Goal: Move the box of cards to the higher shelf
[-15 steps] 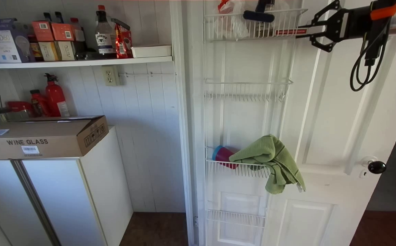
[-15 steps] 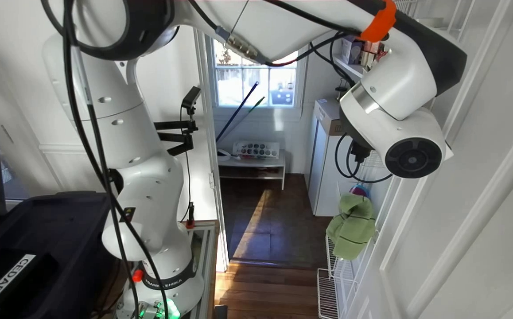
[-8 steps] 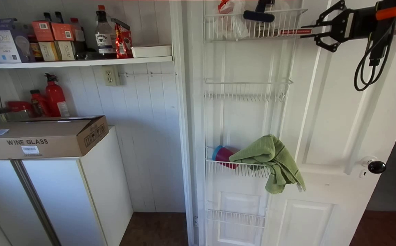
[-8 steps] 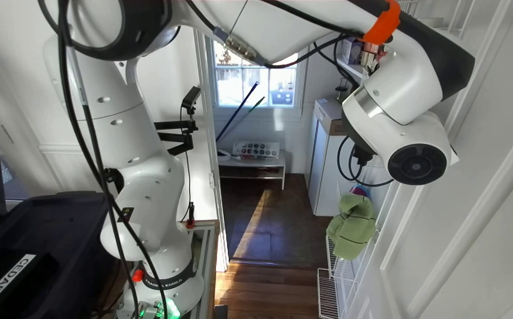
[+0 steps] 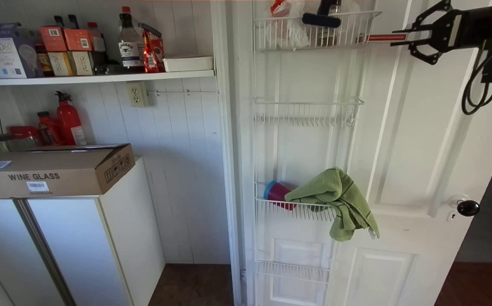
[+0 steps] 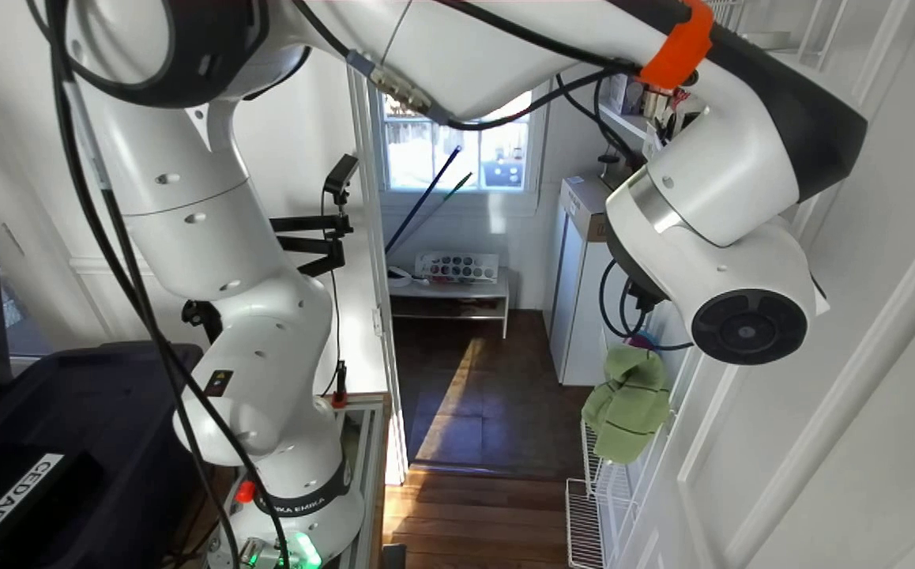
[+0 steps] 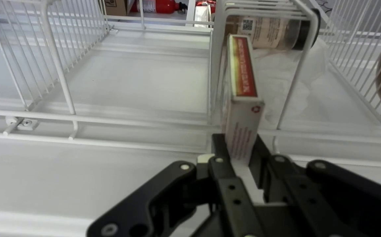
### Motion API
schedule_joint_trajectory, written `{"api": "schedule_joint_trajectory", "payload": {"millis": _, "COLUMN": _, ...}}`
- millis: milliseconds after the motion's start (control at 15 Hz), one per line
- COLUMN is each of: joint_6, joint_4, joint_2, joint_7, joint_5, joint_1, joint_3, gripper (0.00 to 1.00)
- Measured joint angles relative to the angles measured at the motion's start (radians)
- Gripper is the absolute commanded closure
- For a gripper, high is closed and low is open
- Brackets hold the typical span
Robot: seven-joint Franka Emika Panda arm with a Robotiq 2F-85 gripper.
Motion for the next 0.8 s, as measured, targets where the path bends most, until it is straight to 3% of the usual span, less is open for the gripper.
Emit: {"api": "schedule_joint_trajectory", "payload": {"millis": 800, "joint_6": -0.134, "joint_4": -0.082, "joint_2": -0.170, "joint_7": 0.081, "joint_5": -0.228, "joint_1": -0.065, "joint_3": -0.039, "gripper": 0.95}}
